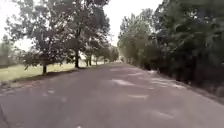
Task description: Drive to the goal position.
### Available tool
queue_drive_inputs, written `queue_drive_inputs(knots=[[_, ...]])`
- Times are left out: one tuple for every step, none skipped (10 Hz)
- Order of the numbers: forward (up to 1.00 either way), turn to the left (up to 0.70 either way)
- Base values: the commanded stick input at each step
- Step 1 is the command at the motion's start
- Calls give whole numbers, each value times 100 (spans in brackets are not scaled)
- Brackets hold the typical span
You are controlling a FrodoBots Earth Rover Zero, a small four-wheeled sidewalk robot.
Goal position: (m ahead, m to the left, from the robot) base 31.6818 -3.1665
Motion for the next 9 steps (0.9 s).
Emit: queue_drive_inputs(knots=[[100,-14],[100,-14],[100,-14],[100,-14],[100,-14],[100,-14],[100,-14],[100,-14],[100,-14]])
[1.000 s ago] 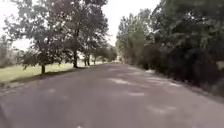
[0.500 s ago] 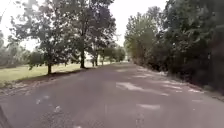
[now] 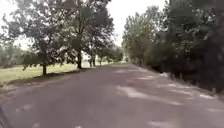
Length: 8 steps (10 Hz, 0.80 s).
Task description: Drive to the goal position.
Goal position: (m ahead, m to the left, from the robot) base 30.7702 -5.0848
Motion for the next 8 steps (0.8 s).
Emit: queue_drive_inputs(knots=[[100,-13],[100,-13],[100,-13],[100,-13],[100,-12],[100,-12],[100,-12],[100,-12]])
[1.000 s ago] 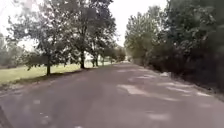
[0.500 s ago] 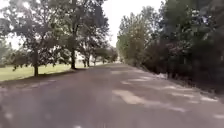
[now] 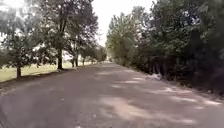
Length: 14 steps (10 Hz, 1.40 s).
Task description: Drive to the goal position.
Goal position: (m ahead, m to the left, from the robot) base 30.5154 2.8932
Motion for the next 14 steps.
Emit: queue_drive_inputs(knots=[[100,-7],[100,-7],[100,-6],[100,-6],[100,-5],[100,-4],[100,-4],[100,-4],[100,-4],[100,-4],[100,-4],[100,-4],[100,-4],[100,-4]])
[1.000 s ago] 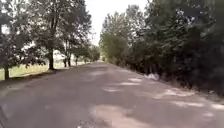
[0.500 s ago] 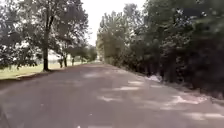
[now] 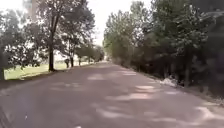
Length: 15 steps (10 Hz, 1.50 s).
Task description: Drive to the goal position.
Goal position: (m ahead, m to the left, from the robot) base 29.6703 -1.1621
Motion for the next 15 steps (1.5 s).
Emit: queue_drive_inputs(knots=[[100,-4],[100,-4],[100,-6],[100,-7],[100,-8],[100,-9],[100,-9],[100,-9],[100,-9],[100,-9],[100,-9],[100,-9],[100,-9],[100,-10],[100,-12]])
